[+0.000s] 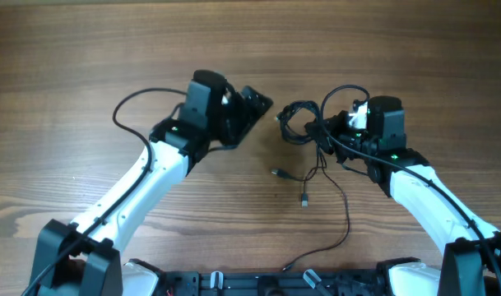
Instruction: Untangle cables
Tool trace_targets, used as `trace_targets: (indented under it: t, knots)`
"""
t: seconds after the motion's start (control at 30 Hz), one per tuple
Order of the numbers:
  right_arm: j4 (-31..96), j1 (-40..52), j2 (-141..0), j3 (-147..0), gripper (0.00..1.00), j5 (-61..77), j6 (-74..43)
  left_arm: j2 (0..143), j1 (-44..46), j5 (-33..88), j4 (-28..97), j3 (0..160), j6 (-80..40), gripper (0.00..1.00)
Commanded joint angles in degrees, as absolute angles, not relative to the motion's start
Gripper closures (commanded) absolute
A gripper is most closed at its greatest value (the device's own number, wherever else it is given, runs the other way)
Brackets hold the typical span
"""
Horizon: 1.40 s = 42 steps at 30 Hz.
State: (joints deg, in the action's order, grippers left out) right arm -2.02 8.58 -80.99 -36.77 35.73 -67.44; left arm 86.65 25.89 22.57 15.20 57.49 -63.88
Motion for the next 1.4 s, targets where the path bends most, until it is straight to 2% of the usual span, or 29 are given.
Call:
trace_targets:
  t: [0.0,0.2,0.3,0.4,0.63,0.7,0.97,1.13,1.17,1.2,1.27,1.3,1.33,1.37]
  knots:
    - [-2.5,8.8,-81.2,-36.7,0.96,35.2,-67.9,87.8,30.1,23.2,18.9,57.6,-61.8,0.12]
    - [-2.5,8.8,-81.2,-36.7,0.95,36.2,-67.5,88.1,38.5,12.8,17.4,57.6,-64.0,0.14]
    - [-2.5,8.8,-81.2,-36.7,0.95,38.0,-67.5,88.1,40.3,7.6,17.4,57.6,-67.0,0.21]
    - [-2.5,8.8,-81.2,-36.7,0.95,38.7,-67.5,88.3,40.4,6.9,17.5,57.6,-68.1,0.24]
    - [-2.5,8.8,-81.2,-36.7,0.95,41.7,-67.5,89.8,40.5,8.2,14.6,57.6,-77.3,0.22]
    - [-2.5,8.8,-81.2,-36.7,0.95,41.7,-67.5,91.2,40.5,12.0,12.4,57.6,-77.5,0.36]
    - [-2.5,8.8,-81.2,-36.7,0.95,42.7,-67.4,93.4,40.5,12.4,14.3,57.6,-79.1,0.67]
    - [-2.3,8.8,-81.2,-36.7,0.95,45.1,-62.8,93.4,40.0,7.6,16.3,57.6,-78.2,0.96]
    - [-2.1,8.8,-81.2,-36.7,0.92,45.1,-60.8,93.4,39.4,7.6,17.1,57.6,-77.8,0.96]
    - [-1.7,8.8,-81.2,-36.7,0.81,45.1,-57.9,93.3,38.4,7.9,17.5,57.6,-75.0,0.96]
    - [0.1,8.8,-81.2,-36.7,0.55,45.1,-50.6,92.5,36.0,10.6,17.5,57.6,-67.3,0.96]
    - [2.1,8.8,-81.2,-36.7,0.31,45.1,-44.0,91.2,33.9,13.5,17.5,57.6,-61.1,0.96]
    - [3.3,8.8,-81.2,-36.7,0.24,45.1,-40.1,90.1,32.4,15.3,17.5,57.6,-56.8,0.96]
    - [5.1,8.8,-81.2,-36.7,0.05,45.1,-35.1,88.6,30.7,17.7,17.5,57.6,-51.1,0.96]
